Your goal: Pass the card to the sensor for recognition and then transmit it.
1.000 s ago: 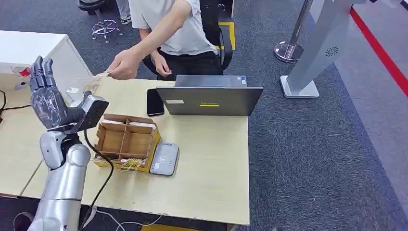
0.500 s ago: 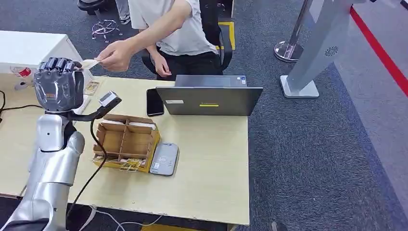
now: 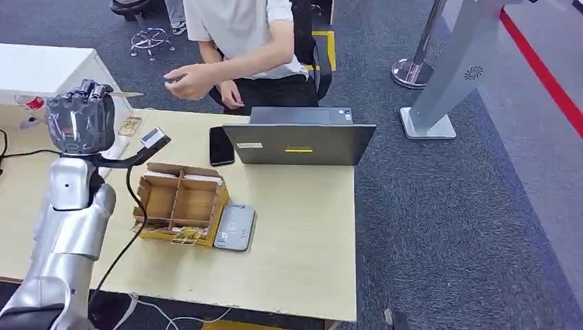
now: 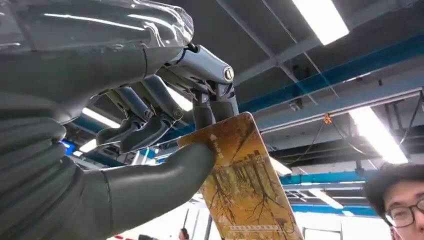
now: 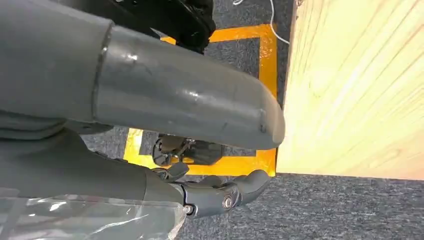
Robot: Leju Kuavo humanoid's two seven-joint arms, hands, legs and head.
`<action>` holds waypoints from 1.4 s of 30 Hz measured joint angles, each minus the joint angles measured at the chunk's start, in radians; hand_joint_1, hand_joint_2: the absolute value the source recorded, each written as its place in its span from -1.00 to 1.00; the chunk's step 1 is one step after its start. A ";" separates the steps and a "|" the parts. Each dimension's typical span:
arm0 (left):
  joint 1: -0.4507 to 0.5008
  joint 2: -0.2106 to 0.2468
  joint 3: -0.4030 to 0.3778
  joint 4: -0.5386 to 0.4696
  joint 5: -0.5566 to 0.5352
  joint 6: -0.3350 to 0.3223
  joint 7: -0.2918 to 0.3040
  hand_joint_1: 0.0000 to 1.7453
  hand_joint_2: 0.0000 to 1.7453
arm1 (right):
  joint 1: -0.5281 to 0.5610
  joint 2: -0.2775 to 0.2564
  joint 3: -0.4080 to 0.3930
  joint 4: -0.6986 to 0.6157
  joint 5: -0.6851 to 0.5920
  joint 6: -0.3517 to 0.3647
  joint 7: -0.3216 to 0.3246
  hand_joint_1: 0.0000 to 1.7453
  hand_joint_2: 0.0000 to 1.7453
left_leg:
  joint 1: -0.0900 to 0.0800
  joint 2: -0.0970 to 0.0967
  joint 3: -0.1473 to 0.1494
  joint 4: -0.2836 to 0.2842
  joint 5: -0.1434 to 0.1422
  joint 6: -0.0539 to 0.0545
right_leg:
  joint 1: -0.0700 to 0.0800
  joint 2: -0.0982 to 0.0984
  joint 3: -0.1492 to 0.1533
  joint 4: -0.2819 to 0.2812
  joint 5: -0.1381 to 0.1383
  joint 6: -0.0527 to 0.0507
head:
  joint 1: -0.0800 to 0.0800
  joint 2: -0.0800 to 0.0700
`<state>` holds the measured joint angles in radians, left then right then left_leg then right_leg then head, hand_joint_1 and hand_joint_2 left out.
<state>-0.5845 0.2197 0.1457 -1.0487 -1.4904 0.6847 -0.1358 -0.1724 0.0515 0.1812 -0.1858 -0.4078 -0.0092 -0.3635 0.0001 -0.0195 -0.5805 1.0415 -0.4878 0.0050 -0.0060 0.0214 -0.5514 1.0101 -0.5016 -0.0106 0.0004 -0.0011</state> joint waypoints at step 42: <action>0.157 -0.201 -0.579 -0.317 0.076 -0.358 0.079 1.00 1.00 | 0.028 -0.024 -0.075 -0.001 -0.046 -0.039 -0.001 -1.00 -1.00 | -0.002 -0.001 -0.002 0.001 0.000 0.000 | 0.000 -0.001 -0.001 0.000 0.001 0.001 | 0.000 0.000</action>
<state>-0.4280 0.0191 -0.4333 -1.3652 -1.4149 0.3272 -0.0573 -0.1446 0.0271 0.1061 -0.1865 -0.4535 -0.0484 -0.3647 -0.0017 -0.0203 -0.5820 1.0423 -0.4880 0.0052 -0.0061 0.0206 -0.5528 1.0097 -0.5008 -0.0093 0.0000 -0.0011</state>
